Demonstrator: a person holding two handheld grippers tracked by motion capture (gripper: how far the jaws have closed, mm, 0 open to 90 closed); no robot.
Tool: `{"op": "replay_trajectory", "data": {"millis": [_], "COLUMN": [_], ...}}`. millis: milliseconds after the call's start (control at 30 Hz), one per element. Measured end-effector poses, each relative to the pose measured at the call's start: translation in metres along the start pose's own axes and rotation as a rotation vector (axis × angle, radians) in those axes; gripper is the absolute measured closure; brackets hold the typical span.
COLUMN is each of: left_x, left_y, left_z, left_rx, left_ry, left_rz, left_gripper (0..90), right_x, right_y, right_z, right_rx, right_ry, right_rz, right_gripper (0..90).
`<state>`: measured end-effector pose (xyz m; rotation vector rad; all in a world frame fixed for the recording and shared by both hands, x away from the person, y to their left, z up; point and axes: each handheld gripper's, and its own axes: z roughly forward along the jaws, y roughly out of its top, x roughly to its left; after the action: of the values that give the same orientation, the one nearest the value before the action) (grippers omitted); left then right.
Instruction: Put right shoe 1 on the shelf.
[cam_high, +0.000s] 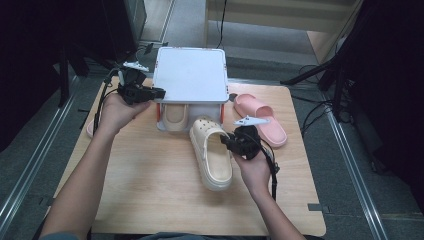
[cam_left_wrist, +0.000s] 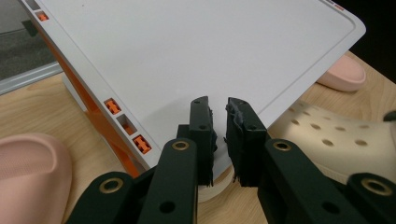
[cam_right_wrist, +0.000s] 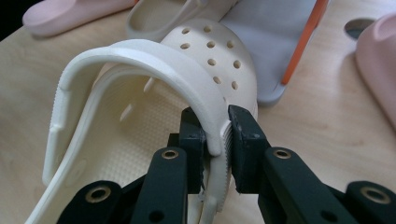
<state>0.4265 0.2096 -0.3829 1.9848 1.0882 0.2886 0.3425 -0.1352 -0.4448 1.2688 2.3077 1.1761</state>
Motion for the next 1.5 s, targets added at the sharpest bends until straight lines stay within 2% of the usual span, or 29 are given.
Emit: {"op": "replay_trajectory", "data": {"millis": [200,367,633,767,867,1100,1200,1400,1500], "left_x": [0.000,0.001,0.001,0.001,0.001,0.001,0.001,0.001,0.001], "left_y": [0.000,-0.001,-0.001,-0.001,-0.001,-0.001,-0.001,-0.001,-0.001], "left_z": [0.000,0.000,0.000,0.000,0.000,0.000,0.000,0.000,0.000], "left_rx": [-0.005,-0.007,-0.006,-0.006,-0.005,-0.009,-0.009,-0.011,-0.009], "left_ry": [-0.005,-0.007,-0.010,-0.013,-0.012,-0.016,-0.016,-0.018,-0.015], "left_rz": [-0.003,-0.002,-0.003,-0.001,-0.002,-0.005,-0.006,-0.007,-0.005], "left_gripper": [80.2,80.2,80.2,80.2,80.2,80.2,80.2,80.2,80.1], "right_x": [-0.004,-0.005,-0.003,0.000,0.002,0.002,0.000,0.004,0.006], "right_y": [0.025,0.039,0.040,0.039,0.038,0.035,0.035,0.032,0.030], "right_z": [0.021,0.041,0.066,0.072,0.076,0.080,0.079,0.065,0.053], "right_rx": [-0.021,-0.026,-0.033,-0.046,-0.059,-0.070,-0.072,-0.094,-0.110], "right_ry": [-0.053,-0.090,-0.128,-0.142,-0.129,-0.112,-0.090,-0.050,-0.034], "right_rz": [0.010,0.016,0.040,0.030,0.050,0.051,0.063,0.062,0.054], "right_gripper": [77.3,77.1,77.0,77.0,75.7,72.0,64.9,58.0,57.9]}}
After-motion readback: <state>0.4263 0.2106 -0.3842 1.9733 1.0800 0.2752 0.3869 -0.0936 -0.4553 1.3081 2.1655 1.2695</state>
